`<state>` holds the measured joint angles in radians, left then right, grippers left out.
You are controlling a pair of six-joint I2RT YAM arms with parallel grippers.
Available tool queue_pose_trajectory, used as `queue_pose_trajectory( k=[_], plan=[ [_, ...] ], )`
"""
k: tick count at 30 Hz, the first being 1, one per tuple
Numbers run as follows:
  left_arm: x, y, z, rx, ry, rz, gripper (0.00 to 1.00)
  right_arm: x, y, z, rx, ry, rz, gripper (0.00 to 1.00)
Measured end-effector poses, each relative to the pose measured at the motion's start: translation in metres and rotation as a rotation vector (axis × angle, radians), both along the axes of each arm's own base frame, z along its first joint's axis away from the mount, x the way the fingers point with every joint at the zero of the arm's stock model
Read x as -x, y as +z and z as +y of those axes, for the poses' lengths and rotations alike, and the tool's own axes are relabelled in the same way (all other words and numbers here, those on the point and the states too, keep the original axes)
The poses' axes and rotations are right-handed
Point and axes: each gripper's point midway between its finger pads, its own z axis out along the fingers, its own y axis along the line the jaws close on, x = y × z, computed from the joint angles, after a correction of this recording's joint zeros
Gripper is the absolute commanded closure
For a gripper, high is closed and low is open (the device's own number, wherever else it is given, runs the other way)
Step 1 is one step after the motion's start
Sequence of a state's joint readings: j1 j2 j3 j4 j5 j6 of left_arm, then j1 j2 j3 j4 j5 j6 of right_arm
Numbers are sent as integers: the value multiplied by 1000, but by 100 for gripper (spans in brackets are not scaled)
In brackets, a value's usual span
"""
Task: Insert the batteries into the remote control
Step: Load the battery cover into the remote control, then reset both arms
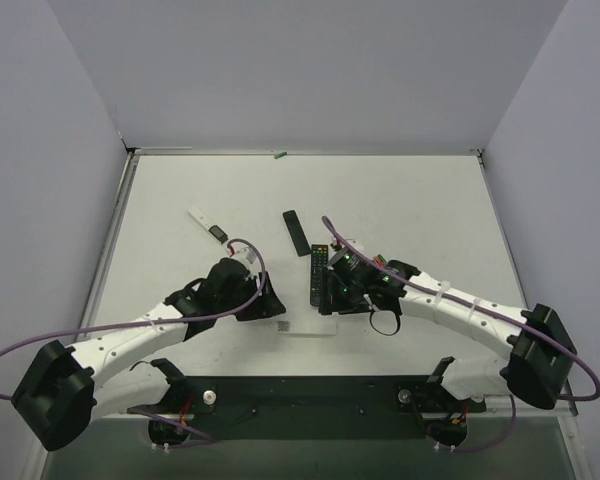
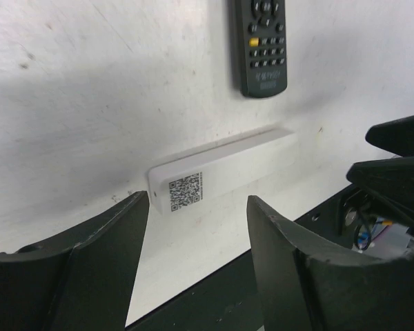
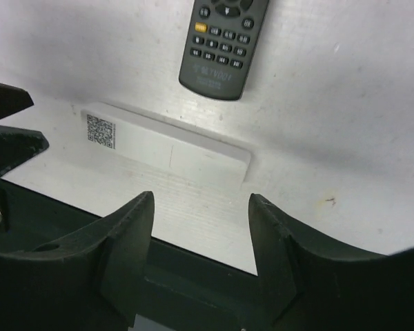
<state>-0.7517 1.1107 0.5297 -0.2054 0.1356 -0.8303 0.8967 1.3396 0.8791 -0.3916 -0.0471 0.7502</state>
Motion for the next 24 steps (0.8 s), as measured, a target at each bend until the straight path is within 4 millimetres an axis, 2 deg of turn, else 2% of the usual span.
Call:
queue_pose_trajectory(
  k=[3,6,10,12,16,19,24],
  plan=[
    [-16,18,11,31,67,-61,22,-12,22,-8,-20,-3,-101,32],
    [-30,32,29,47,139,-107,20,-31,41,-26,-30,-53,-187,23],
    [-49,45,66,36,255,-152,14,-55,62,-64,-41,-171,-278,20],
    [-55,54,91,15,320,-179,14,-62,70,-87,-38,-234,-320,19],
    [-64,85,129,-9,420,-266,14,-66,82,-124,-9,-327,-395,20],
    [-65,115,152,-61,468,-362,13,-63,89,-140,20,-350,-447,20],
    [-55,168,176,-132,505,-545,13,-59,112,-161,43,-388,-561,17]
  ],
)
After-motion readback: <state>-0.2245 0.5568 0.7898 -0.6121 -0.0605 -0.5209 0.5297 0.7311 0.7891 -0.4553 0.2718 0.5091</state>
